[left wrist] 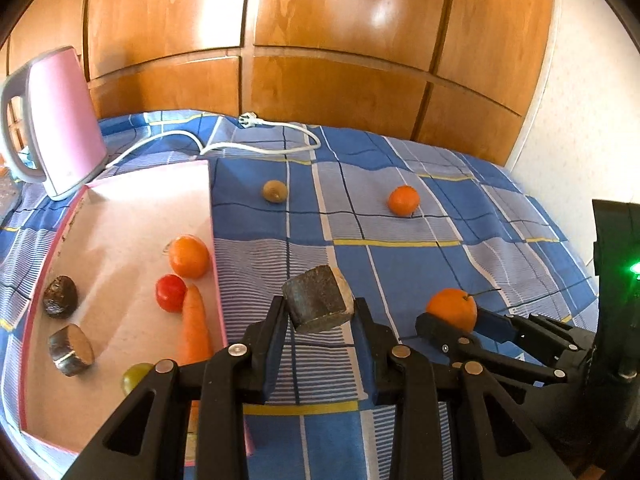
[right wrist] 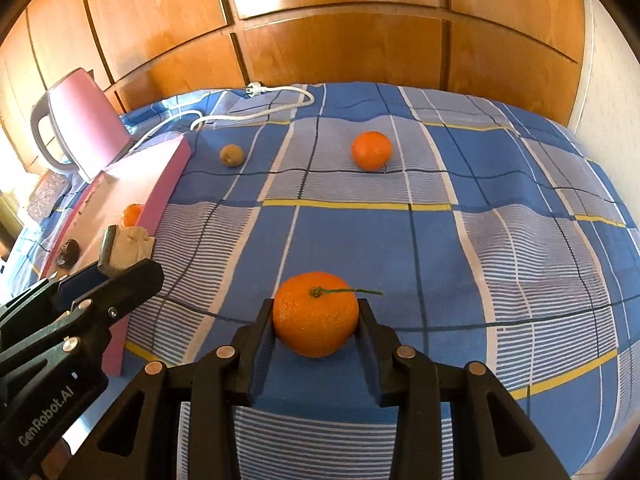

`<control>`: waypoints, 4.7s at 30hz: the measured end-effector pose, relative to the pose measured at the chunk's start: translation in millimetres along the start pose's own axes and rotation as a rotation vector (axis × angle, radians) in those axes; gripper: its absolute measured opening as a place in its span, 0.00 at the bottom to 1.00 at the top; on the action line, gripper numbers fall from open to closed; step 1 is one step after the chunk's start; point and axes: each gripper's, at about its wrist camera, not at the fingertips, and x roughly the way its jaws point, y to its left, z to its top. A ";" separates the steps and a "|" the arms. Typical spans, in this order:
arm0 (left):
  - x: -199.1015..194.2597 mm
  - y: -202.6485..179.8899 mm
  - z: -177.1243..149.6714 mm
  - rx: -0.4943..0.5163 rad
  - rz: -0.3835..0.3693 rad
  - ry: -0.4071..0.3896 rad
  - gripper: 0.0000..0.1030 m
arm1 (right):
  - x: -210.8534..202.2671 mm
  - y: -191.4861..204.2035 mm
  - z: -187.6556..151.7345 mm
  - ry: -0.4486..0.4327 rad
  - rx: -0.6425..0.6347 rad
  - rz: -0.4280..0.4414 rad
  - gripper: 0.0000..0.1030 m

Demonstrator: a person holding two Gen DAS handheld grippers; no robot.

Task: Organize fruits
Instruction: 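Lift and carry the log piece and the orange toward the tray with both tools, then lower the orange into the tray and open the right tool while the left releases the log piece, then withdraw both open tools from the tray toward the last orange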

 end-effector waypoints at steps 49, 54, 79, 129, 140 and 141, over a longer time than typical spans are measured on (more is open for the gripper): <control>-41.2 178.6 11.2 -0.359 0.212 -0.094 0.31 | 9.8 147.6 62.7 0.011 -0.228 0.295 0.37; -33.6 185.8 9.2 -0.370 0.213 -0.076 0.32 | 20.5 168.7 71.0 0.030 -0.232 0.322 0.38; -40.9 175.6 -3.0 -0.371 0.263 -0.055 0.40 | 26.6 159.4 50.6 0.070 -0.152 0.281 0.42; -3.8 69.6 19.8 -0.165 0.140 0.006 0.40 | 11.3 50.9 42.8 0.012 0.056 0.074 0.42; 13.6 53.7 29.8 -0.132 0.122 0.023 0.40 | 19.7 23.4 44.4 0.018 0.101 0.037 0.42; 14.8 52.1 30.8 -0.128 0.121 0.023 0.40 | 19.9 22.0 44.7 0.018 0.102 0.035 0.42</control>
